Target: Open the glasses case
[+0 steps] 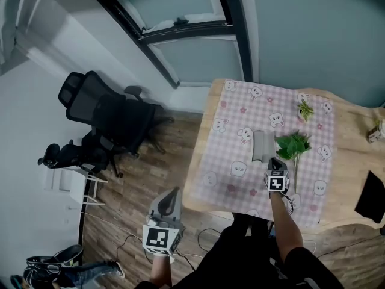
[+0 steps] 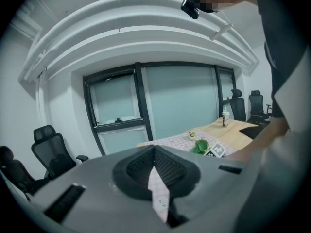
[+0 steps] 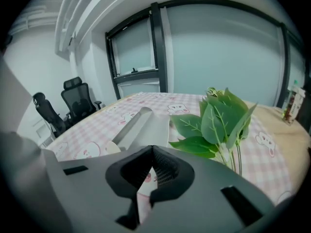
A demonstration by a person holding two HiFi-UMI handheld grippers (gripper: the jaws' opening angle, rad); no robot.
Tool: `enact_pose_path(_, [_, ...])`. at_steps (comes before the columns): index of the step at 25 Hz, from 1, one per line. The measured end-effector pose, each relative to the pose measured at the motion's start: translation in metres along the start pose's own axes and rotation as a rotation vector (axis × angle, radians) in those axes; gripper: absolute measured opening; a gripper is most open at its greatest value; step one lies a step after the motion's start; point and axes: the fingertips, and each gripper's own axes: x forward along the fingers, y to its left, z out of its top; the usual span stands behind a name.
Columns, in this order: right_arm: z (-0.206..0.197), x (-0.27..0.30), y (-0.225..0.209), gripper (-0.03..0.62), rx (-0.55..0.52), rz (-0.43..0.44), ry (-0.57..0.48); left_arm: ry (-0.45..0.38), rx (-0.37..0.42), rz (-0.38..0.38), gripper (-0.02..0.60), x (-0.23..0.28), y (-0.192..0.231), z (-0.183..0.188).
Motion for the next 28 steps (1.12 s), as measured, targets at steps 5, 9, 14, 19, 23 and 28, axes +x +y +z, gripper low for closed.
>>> enact_pose_path(5, [0.071, -0.071, -0.011, 0.017, 0.042, 0.052, -0.187, -0.036, -0.06, 0.009, -0.002, 0.011, 0.003, 0.006])
enact_pose_path(9, [0.163, -0.17, -0.023, 0.017, -0.032, 0.038, -0.391, -0.121, -0.044, -0.011, -0.002, 0.028, 0.003, 0.018])
enact_pose_path(14, [0.243, -0.302, -0.004, 0.017, -0.135, -0.01, -0.638, -0.167, -0.077, -0.016, -0.002, 0.035, -0.006, 0.047])
enact_pose_path(19, [0.251, -0.365, 0.02, 0.017, -0.151, 0.029, -0.703, -0.236, -0.124, -0.045, -0.002, 0.036, -0.012, 0.059])
enact_pose_path(23, [0.246, -0.365, 0.02, 0.017, -0.155, 0.035, -0.694, -0.241, -0.146, -0.017, -0.002, 0.034, -0.013, 0.057])
enact_pose_path(28, [0.242, -0.36, 0.02, 0.015, -0.143, 0.051, -0.683, -0.26, -0.136, 0.028, -0.002, 0.03, -0.003, 0.062])
